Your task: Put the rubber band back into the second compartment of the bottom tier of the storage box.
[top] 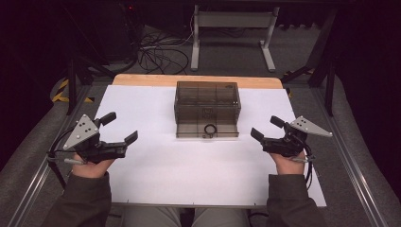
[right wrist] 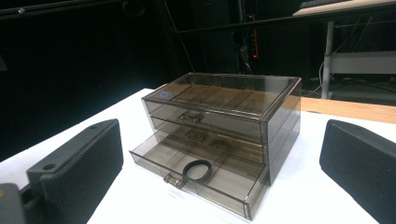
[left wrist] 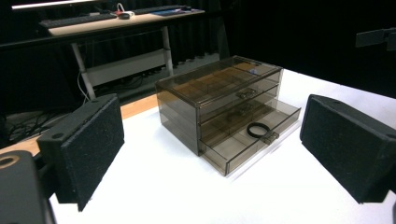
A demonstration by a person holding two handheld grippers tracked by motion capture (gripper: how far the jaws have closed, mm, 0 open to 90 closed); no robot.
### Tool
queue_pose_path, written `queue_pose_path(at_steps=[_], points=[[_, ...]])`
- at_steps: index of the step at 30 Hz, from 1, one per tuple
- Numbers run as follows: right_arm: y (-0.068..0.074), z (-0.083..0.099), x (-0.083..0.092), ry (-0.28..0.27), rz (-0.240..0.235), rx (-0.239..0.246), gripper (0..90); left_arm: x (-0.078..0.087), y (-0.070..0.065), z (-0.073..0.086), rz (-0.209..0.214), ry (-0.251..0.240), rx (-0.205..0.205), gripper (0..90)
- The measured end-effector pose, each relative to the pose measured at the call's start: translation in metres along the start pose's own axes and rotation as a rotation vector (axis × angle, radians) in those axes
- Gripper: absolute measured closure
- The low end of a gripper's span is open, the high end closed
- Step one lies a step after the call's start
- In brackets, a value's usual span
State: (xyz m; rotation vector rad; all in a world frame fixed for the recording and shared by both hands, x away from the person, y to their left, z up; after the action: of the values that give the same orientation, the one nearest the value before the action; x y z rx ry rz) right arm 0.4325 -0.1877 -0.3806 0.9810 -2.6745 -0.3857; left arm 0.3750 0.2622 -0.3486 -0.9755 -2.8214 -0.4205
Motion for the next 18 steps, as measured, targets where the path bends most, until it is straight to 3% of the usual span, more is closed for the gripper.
queue_pose_path(at_steps=[18], points=[[-0.0020,-0.0010,0.0012,-0.008,0.004,-0.002,0.0,-0.0006,0.0006,0.0012,-0.003,0.001,0.002,7.1]])
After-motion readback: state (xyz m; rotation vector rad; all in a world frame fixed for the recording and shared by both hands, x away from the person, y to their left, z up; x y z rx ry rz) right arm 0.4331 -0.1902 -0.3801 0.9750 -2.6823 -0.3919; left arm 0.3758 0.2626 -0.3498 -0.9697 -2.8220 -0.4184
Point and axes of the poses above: each handheld gripper's, and its own axes: x roughly backward along the jaws, z roughly out of its underside, y roughly to its left, the point moved 6 cm from there along -x, roughly forward along the jaws, and after that the axes turned 9 degrees about -x, right-handed, at the moved point
